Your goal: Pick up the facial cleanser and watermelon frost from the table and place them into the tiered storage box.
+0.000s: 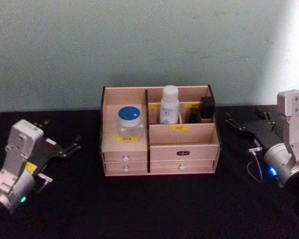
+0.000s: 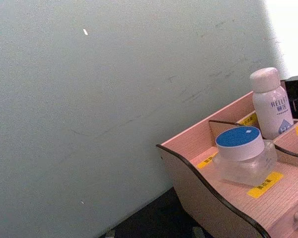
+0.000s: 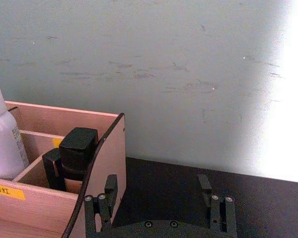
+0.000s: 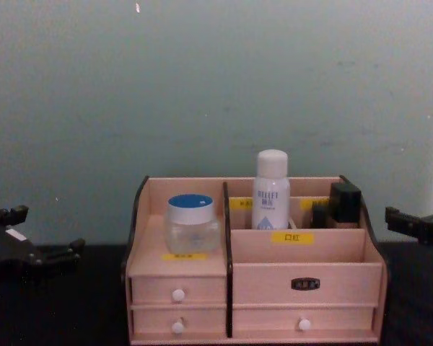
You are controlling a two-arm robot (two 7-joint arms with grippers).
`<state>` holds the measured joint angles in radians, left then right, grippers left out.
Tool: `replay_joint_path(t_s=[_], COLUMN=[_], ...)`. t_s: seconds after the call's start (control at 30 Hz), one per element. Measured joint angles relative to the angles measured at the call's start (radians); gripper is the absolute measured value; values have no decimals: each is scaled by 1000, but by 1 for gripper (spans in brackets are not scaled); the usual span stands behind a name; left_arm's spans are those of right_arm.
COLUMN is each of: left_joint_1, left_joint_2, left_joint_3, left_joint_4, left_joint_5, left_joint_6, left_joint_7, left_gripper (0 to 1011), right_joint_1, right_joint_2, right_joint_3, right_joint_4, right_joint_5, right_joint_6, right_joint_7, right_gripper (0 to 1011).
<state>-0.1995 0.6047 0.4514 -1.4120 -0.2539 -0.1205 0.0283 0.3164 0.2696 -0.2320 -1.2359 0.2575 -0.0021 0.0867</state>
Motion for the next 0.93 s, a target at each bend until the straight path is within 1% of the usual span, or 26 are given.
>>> replay_joint_path(t_s=[0.93], left_joint_1=[0], left_joint_2=[0], left_joint_3=[0], left_joint_4=[0], left_joint_5=[0], left_joint_6=[0], left_joint_7=[0], left_gripper=[1001], right_joint_1=[0], right_joint_2=[1], right_joint_3=[0], right_joint_4=[-1], right_joint_5=[1], right_joint_6=[0], right_joint_7=[0], right_gripper=[1004])
